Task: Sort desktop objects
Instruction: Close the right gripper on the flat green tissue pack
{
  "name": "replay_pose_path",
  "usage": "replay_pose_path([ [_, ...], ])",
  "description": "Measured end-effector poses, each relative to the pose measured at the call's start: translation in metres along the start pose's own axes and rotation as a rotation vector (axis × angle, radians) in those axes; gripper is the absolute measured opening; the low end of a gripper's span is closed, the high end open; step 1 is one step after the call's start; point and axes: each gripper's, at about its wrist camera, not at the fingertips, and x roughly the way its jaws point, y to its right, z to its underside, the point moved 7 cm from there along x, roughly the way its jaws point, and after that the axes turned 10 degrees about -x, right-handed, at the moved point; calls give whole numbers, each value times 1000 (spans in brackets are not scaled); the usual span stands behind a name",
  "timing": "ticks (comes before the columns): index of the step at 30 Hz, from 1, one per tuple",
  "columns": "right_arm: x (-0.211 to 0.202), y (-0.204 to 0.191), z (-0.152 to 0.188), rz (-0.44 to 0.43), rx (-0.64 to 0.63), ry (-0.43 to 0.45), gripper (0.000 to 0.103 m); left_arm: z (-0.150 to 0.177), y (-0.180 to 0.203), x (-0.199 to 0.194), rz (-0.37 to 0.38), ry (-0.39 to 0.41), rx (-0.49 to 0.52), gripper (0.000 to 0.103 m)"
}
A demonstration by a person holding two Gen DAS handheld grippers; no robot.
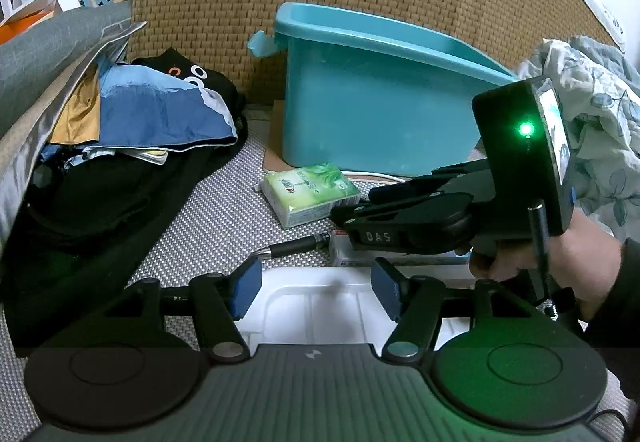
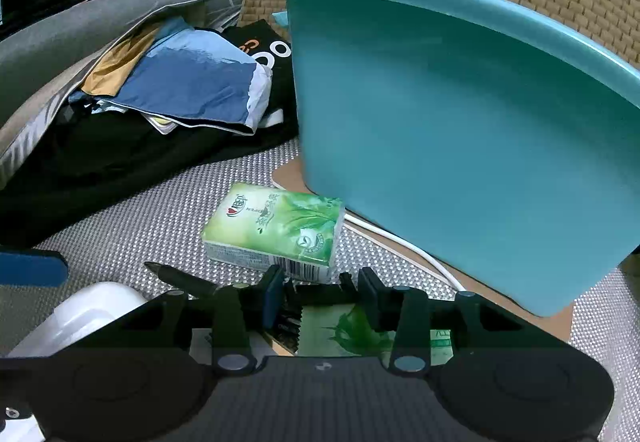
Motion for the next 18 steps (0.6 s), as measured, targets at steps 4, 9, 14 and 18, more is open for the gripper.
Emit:
replay_pose_path([
  [4,-4,-1,-1,3,-10,2,44,0,0,0,2,0,-4,64],
  [9,-13,-2,-2,16,-30,5,44,1,2,0,4,0,0,64],
  [14,-23,1,-5,36,-33,10,44,0,2,0,8,0,2,64],
  [18,-31,2,-7,60,-35,4,44,1,4,1,10,0,10,64],
])
